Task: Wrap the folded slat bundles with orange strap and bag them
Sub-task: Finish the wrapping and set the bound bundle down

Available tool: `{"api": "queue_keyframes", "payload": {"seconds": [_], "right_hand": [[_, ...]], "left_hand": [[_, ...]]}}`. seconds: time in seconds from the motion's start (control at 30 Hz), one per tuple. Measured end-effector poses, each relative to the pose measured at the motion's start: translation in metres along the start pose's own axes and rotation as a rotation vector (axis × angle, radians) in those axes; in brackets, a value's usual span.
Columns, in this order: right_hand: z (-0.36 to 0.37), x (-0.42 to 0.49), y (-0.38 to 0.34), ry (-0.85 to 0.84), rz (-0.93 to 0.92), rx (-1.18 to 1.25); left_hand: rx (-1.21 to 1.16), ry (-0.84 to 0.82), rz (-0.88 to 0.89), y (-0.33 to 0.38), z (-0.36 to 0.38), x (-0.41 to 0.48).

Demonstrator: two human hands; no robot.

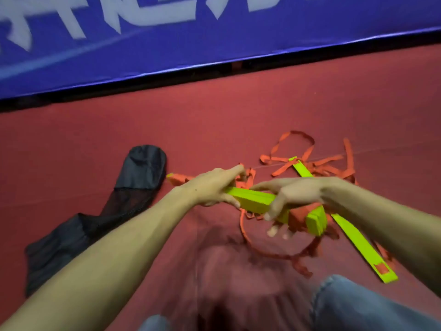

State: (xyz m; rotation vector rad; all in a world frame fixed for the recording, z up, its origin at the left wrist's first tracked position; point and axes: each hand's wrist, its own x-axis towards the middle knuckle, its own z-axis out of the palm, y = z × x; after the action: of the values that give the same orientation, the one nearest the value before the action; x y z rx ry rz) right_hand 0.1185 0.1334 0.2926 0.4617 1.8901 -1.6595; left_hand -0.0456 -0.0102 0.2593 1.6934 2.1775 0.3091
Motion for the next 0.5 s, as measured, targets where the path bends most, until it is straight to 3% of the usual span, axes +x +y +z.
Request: {"api": "queue_keyframes", "payload": {"seconds": [0.1,0.3,0.37,0.5], "right_hand": [[-0.013,-0.053,-0.035,0.032,-0.041,0.035],[0.006,-0.096,-0.096,0.525,-0.46,-0.27],[0.019,-0.1,-0.105,0.579,-0.53,-0.331],[0.044,-0.093,-0.099,0.585,-0.494,-0.397]], "left_hand": [[-0.044,0.113,-0.078,0.007,-0.017,-0.027],[-0.166,0.35,-0.142,0.046,-0.037,-0.066],[-0.334,0.439,-0.138,0.064,-0.042,-0.076],[-0.59,0.659,0.004,0.108,-0.048,-0.09]]}}
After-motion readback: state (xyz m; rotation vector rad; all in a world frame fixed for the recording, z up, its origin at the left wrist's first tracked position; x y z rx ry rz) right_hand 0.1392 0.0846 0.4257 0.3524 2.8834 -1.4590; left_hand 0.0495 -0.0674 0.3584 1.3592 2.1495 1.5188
